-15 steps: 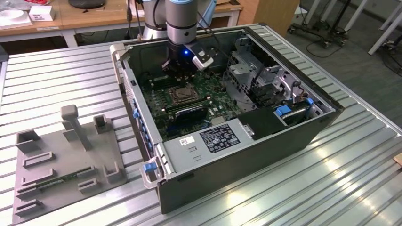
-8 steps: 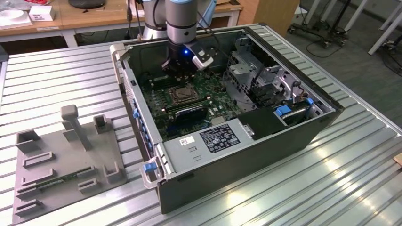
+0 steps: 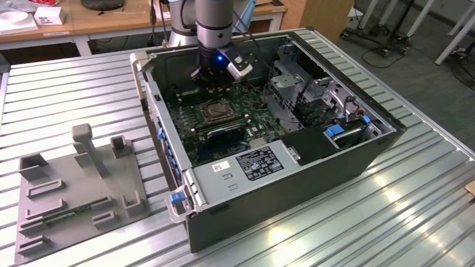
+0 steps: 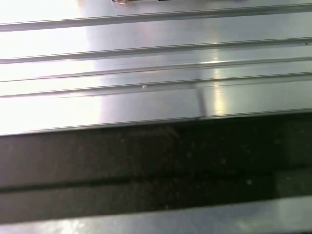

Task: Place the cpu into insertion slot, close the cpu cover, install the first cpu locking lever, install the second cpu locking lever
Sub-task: 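Install the first cpu locking lever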

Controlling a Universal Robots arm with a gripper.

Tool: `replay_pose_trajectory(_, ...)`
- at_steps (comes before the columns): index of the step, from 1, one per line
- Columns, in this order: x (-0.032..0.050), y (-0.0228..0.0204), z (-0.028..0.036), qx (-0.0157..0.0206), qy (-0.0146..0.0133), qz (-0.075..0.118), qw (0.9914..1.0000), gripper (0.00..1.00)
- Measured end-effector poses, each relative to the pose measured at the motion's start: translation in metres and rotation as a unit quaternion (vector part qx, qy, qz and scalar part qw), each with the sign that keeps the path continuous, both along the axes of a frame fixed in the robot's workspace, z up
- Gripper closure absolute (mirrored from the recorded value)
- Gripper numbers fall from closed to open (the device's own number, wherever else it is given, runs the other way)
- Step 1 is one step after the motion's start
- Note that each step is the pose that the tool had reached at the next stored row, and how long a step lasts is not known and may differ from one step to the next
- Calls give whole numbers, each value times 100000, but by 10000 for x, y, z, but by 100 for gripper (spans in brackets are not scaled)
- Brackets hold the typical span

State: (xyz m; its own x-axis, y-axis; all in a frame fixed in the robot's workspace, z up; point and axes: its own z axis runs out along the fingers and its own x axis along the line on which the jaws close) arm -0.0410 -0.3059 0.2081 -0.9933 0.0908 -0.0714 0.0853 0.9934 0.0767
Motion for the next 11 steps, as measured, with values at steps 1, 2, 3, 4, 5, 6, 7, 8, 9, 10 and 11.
replay_pose_trajectory(1,-2,0,6,1,-25,-4,100000,89)
replay_pose_trajectory(2,-4,0,11,-1,-52,-3,100000,89)
replay_pose_trajectory(3,-6,0,16,0,-84,0,100000,89)
replay_pose_trajectory(4,-9,0,22,-4,-111,-1,100000,89)
replay_pose_trajectory(5,-11,0,26,1,-140,1,100000,89)
replay_pose_trajectory(6,-12,0,27,8,-174,4,100000,89)
replay_pose_trajectory(7,-12,0,27,11,-181,5,100000,89)
replay_pose_trajectory(8,-12,0,27,11,-184,8,100000,89)
replay_pose_trajectory(9,-12,0,27,12,-188,8,100000,89)
replay_pose_trajectory(10,-13,0,28,-3,-183,2,100000,89)
replay_pose_trajectory(11,-18,0,29,-10,-222,-9,100000,89)
